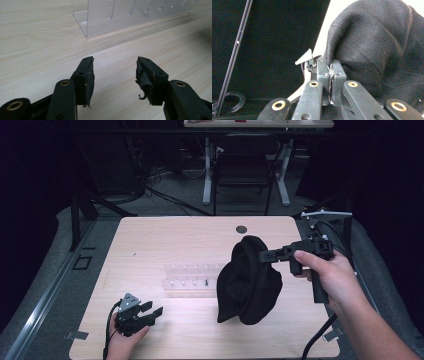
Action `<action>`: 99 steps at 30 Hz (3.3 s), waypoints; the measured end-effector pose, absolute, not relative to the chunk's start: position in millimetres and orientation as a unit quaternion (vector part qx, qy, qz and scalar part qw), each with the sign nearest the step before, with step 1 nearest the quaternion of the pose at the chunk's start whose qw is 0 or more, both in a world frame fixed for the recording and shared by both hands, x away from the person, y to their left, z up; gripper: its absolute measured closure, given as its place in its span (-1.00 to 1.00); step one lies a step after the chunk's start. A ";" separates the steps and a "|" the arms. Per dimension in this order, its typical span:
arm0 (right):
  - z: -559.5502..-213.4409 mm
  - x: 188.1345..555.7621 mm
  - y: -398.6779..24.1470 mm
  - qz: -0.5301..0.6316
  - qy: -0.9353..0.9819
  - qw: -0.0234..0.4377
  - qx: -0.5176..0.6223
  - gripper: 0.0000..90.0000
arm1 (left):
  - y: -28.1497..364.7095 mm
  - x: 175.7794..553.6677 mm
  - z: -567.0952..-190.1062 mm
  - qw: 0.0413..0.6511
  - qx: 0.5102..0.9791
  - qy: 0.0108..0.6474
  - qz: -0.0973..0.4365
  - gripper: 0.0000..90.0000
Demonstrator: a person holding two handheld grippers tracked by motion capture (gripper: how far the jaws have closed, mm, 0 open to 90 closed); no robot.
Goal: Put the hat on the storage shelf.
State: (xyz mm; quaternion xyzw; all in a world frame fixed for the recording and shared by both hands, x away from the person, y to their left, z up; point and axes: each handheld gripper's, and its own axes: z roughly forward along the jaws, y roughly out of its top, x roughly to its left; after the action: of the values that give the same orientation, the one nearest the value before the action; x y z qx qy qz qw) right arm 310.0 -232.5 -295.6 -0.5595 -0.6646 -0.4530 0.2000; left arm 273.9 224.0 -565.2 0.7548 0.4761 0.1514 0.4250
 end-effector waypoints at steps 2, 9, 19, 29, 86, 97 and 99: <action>-292.9 311.7 -231.2 -0.453 -0.667 0.197 -0.558 0.97 | 224.4 274.0 -565.1 0.425 0.756 0.475 0.150 0.08; -288.5 317.5 -225.2 -0.454 -0.668 0.198 -0.556 0.97 | 224.6 274.1 -565.2 0.426 0.755 0.475 0.150 0.08; -286.0 335.7 -213.4 -0.455 -0.664 0.204 -0.557 0.97 | 225.0 274.7 -565.3 0.425 0.756 0.474 0.150 0.08; -286.3 359.4 -206.3 -0.461 -0.653 0.202 -0.566 0.97 | 225.9 274.9 -564.8 0.426 0.757 0.474 0.148 0.08; -310.3 412.4 -174.5 -0.472 -0.665 0.189 -0.547 0.96 | 204.0 276.1 -534.5 0.450 0.758 0.444 0.162 0.08; -311.0 410.7 -159.3 -0.475 -0.671 0.198 -0.534 0.96 | 185.3 285.7 -519.5 0.467 0.762 0.420 0.160 0.14; -311.3 410.6 -157.5 -0.476 -0.670 0.199 -0.534 0.96 | 182.1 287.3 -516.3 0.471 0.761 0.416 0.161 0.17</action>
State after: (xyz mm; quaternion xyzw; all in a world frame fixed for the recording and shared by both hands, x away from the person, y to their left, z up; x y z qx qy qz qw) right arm 410.6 -157.5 -311.3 -0.5336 -0.6703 -0.4758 0.1988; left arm 287.3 182.1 -516.3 0.7612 0.4163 0.1608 0.4706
